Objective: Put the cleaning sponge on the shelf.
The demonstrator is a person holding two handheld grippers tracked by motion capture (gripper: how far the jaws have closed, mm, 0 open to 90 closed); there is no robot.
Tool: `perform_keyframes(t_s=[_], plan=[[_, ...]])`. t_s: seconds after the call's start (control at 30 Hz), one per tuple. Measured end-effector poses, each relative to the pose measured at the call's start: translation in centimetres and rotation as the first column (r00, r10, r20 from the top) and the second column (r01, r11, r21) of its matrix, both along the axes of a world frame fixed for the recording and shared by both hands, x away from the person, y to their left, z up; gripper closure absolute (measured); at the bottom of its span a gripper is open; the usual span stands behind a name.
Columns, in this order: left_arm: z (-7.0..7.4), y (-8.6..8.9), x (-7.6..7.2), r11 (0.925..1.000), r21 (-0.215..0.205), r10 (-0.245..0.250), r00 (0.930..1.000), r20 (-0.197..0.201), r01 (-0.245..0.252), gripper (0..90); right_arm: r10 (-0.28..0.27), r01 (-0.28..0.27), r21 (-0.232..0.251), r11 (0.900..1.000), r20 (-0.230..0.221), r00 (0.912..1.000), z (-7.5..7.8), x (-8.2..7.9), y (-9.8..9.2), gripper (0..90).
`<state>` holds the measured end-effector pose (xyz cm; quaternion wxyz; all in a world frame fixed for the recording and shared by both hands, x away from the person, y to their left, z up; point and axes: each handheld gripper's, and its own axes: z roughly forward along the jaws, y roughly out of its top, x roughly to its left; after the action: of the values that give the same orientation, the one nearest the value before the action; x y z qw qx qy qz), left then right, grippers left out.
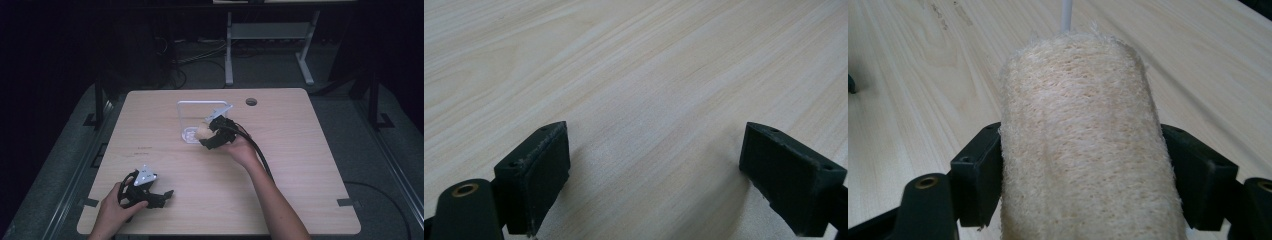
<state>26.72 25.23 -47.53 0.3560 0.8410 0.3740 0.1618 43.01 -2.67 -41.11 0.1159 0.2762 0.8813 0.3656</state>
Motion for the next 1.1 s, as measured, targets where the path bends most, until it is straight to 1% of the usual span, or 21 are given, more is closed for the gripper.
perform_keyframes(t_s=[0.33, 0.43, 0.47, 0.6, 0.67, 0.83, 0.97, 1.1], plan=[[0.0, 0.0, 0.0, 1.0, -0.002, 0.001, 1.0, -0.001, -0.001, 12.1, -0.008, 0.008, -0.002, 1.0, -0.007, 0.9999, -0.7, 1.1, 1.4, 24.7], [0.0, 0.0, 0.0, 1.0, -0.002, 0.001, 1.0, 0.0, -0.001, 12.1, -0.003, 0.003, -0.013, 1.0, -0.007, 1.0, -0.9, 1.3, 1.7, 24.7], [0.0, 0.0, 0.0, 1.0, 0.002, -0.001, 1.0, 0.0, 0.001, 12.1, -0.007, 0.007, -0.025, 1.0, -0.006, 1.0, -1.1, 1.5, 2.0, 24.8], [0.0, 0.0, 0.0, 1.0, 0.0, 0.0, 1.0, 0.001, 0.0, 12.1, -0.002, 0.001, -0.034, 0.999, -0.006, 1.0, -1.5, 1.9, 2.6, 24.7], [0.0, 0.0, 0.0, 1.0, 0.001, 0.0, 1.0, 0.001, 0.0, 12.1, 0.002, -0.002, -0.031, 1.0, -0.002, 1.0, -1.6, 2.0, 2.7, 24.8], [0.0, 0.0, 0.0, 1.0, 0.0, 0.0, 1.0, 0.002, 0.0, 12.2, -0.003, 0.003, -0.031, 1.0, -0.012, 0.9999, -2.0, 2.2, 3.2, 24.7], [0.0, 0.0, 0.0, 1.0, 0.0, 0.0, 1.0, 0.001, 0.0, 12.1, -0.012, 0.011, -0.044, 0.999, -0.015, 0.9998, -2.4, 2.5, 3.6, 24.7], [0.0, 0.0, 0.0, 1.0, -0.002, 0.001, 1.0, 0.0, -0.001, 12.1, -0.019, 0.018, -0.045, 0.999, -0.02, 0.9996, -2.7, 2.7, 3.8, 24.7]])
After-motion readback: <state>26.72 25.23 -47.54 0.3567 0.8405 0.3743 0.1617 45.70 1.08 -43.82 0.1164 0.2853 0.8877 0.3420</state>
